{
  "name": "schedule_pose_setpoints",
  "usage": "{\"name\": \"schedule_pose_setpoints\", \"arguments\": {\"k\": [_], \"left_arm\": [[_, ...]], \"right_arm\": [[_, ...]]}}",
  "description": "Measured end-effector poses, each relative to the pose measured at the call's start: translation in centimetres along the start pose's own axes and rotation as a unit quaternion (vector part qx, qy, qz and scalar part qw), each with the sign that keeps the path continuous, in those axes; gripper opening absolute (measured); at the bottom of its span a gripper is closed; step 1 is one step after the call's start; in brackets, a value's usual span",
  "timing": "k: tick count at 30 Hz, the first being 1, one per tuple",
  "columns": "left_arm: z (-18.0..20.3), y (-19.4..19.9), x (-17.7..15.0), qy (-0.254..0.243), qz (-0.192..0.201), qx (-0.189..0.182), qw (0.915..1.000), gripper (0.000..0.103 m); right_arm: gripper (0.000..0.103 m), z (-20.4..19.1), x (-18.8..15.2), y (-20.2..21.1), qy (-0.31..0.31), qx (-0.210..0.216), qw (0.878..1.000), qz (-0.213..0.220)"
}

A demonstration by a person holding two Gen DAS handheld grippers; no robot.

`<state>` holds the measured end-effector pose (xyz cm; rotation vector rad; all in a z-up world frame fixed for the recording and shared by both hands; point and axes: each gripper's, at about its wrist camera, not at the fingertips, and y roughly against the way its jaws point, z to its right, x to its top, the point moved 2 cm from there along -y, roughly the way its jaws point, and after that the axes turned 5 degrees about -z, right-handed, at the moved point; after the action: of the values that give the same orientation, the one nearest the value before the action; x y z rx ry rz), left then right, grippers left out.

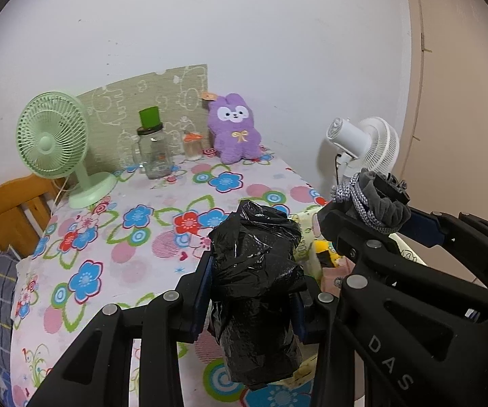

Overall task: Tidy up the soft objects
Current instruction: 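Lift the black cloth and scrunchie and carry them over the yellow-green box, then lower both black items into the box and open both tools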

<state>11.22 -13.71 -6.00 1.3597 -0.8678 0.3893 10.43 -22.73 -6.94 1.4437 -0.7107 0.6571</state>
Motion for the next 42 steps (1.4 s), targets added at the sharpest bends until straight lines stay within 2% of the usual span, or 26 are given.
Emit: {"name": "schedule_pose_setpoints", "arguments": {"k": [14,30,37,42], "left_arm": [[2.7,-2.3,0.5,-0.016,-0.015,-0.021,0.9995,0.04],[4.0,-5.9,0.3,-0.023,-0.055,-0.032,0.9977,0.044],[3.7,-6.6,0.2,-0.016,-0.056,-0.012,0.9982,0.072],[3.2,-6.8,0.1,-0.015,-0.064,-0.008,0.9978,0.075]], "right_arm": [[0.044,3.3,-0.3,-1.6,-0.014,-0.018,1.0,-0.012],[0.044,5.2,-1.0,-4.4,-0.028,-0.019,0.998,-0.046],[0.044,5.0,-1.1,-5.4,-0.029,-0.007,0.998,-0.057],[0.044,4.6,-1.0,-6.2,-0.028,0.006,0.998,-0.062]]}}
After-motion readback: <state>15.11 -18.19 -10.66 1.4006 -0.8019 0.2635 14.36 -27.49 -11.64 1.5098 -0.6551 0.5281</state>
